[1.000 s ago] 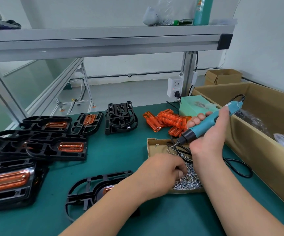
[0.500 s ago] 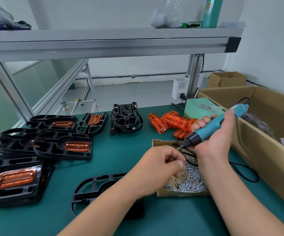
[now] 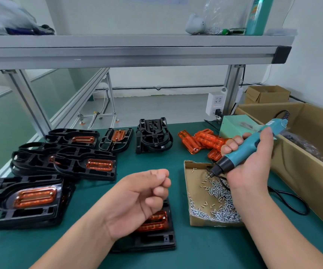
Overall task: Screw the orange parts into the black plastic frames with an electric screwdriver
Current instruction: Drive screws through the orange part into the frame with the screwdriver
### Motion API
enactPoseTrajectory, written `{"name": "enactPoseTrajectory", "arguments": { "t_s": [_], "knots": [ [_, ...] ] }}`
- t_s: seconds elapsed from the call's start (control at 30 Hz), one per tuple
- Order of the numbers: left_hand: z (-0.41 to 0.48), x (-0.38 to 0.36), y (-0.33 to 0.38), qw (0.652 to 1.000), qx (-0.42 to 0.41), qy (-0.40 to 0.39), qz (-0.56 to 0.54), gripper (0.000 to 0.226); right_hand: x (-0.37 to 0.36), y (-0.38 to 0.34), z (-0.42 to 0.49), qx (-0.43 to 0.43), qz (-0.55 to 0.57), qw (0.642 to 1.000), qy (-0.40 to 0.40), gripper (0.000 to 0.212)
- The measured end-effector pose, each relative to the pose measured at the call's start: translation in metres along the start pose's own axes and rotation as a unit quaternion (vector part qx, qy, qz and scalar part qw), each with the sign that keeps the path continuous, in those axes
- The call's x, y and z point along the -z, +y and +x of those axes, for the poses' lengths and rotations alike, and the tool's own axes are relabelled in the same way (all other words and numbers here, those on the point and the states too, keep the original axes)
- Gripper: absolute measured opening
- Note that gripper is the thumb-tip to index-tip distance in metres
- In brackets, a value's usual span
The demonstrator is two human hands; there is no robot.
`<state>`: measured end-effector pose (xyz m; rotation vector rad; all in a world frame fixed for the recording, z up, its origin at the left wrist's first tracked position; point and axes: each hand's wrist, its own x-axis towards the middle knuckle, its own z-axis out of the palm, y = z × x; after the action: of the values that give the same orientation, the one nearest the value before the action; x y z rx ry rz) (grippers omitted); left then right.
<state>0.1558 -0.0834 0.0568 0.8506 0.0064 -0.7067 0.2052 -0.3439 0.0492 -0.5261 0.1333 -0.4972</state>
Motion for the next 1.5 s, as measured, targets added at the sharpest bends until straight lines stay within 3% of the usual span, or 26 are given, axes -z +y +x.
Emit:
{"name": "enactPoseTrajectory", "arguments": {
  "t_s": [0.33,0.63,0.9,1.0,1.3,1.5],
  "knots": [
    [-0.017,0.032,0.007,1.000,-0.003,0.021,-0.008,0.018,-0.040,0.043,-0.036,-0.050,-0.020,0.995,-0.087,0.039],
    [-0.020,0.040,0.002,0.994,-0.051,0.053,0.077,0.022,-0.052,0.068,-0.046,-0.077,0.043,0.995,-0.051,0.040],
    [-0.020,0.031,-0.016,0.981,-0.083,0.064,0.164,0.016,-0.040,0.061,-0.053,-0.054,0.042,0.996,-0.065,0.041],
    [-0.020,0.030,-0.020,0.978,-0.093,0.061,0.174,0.012,-0.043,0.060,-0.058,-0.051,0.038,0.995,-0.083,0.041],
    [-0.017,0.029,-0.026,0.977,-0.093,0.064,0.181,0.031,-0.044,0.062,-0.064,-0.058,0.017,0.994,-0.093,0.041],
    [-0.019,0.027,-0.025,0.979,-0.088,0.063,0.173,0.017,-0.042,0.061,-0.063,-0.050,0.019,0.994,-0.097,0.041]
  ]
}}
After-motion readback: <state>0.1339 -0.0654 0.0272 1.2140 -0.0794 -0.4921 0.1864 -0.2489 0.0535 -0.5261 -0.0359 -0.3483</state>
